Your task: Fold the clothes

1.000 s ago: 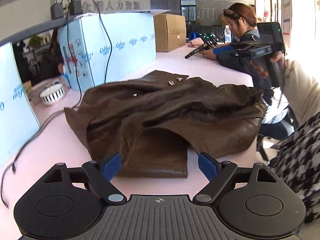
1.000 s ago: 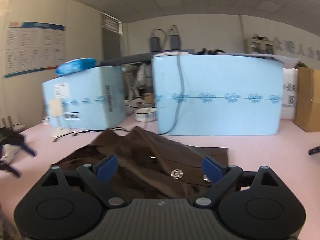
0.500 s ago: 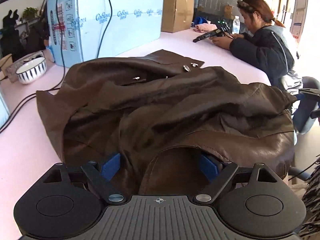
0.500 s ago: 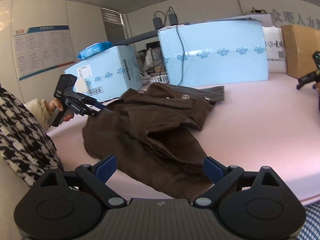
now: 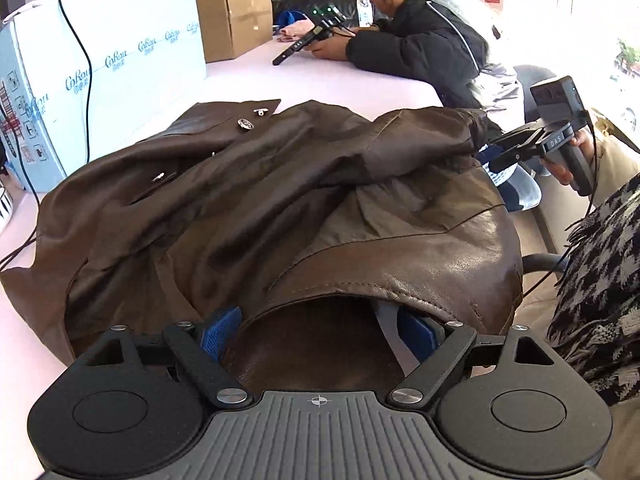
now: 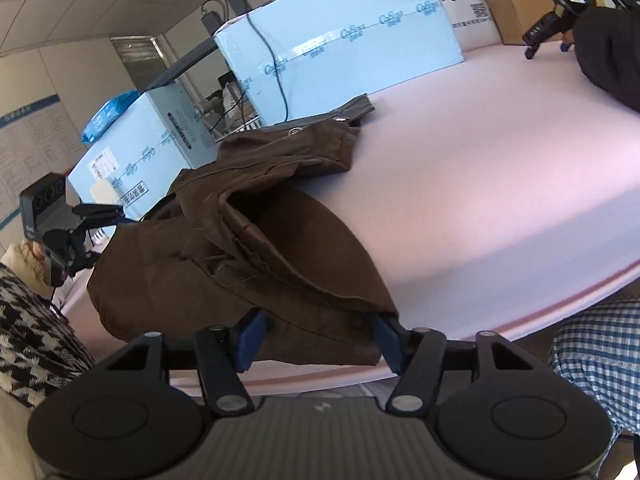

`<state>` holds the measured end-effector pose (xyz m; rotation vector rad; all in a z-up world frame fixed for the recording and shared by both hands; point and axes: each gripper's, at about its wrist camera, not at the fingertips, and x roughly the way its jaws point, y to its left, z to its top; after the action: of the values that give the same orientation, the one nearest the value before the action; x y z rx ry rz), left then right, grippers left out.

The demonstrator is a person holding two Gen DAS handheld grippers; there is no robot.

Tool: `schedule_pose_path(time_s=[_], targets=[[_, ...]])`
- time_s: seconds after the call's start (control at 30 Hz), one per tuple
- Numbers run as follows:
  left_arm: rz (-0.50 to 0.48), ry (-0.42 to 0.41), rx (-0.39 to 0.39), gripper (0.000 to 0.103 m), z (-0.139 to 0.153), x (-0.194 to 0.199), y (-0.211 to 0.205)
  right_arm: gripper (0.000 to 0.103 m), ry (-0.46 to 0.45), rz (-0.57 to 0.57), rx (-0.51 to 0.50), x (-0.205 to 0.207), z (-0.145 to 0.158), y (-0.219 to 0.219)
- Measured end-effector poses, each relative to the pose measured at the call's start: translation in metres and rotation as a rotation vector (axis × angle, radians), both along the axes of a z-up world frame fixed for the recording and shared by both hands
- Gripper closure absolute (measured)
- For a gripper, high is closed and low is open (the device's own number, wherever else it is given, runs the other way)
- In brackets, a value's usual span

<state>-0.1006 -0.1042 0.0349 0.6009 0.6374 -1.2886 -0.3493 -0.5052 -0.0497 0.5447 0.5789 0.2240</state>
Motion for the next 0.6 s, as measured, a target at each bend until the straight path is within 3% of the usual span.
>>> schedule_pose_path(time_s=[0.03,0.17,0.27,0.3,0.33,0.37,0.4,0.47,0.6], targets=[[-0.011,0.004,-0.005,0.016,0.0,-0.002,0.0,0.01,-0.014,-0.014,0.06,-0.004,-0.007,-0.007],[-0.057,0.028,-0.01,0.016,-0.001,-0.007,-0.002,0.012,-0.04,-0.023,0.205,-0.002,-0.025,-0.013],[-0.071,0.043,0.019,0.019,-0.006,-0.009,-0.006,0.035,-0.05,-0.017,0.286,0.004,-0.034,-0.012],[-0.07,0.047,0.021,0.035,-0.006,-0.01,-0.005,0.054,-0.07,0.015,0.265,0.004,-0.026,-0.007],[-0.071,0.058,0.023,0.064,-0.006,-0.011,-0.001,0.069,-0.09,0.048,0.242,0.004,-0.019,-0.002],[-0.073,0.071,0.024,0.073,-0.005,-0.011,0.003,0.076,-0.11,0.082,0.219,0.003,-0.011,0.004],[-0.081,0.082,0.026,0.078,-0.002,-0.014,0.01,0.089,-0.139,0.11,0.216,0.003,-0.003,0.007],[-0.126,0.115,0.036,0.084,0.003,-0.021,0.025,0.089,-0.209,0.149,0.244,0.001,0.014,0.011],[-0.189,0.162,0.057,0.085,0.011,-0.035,0.055,0.09,-0.344,0.197,0.362,0.013,0.046,0.014]])
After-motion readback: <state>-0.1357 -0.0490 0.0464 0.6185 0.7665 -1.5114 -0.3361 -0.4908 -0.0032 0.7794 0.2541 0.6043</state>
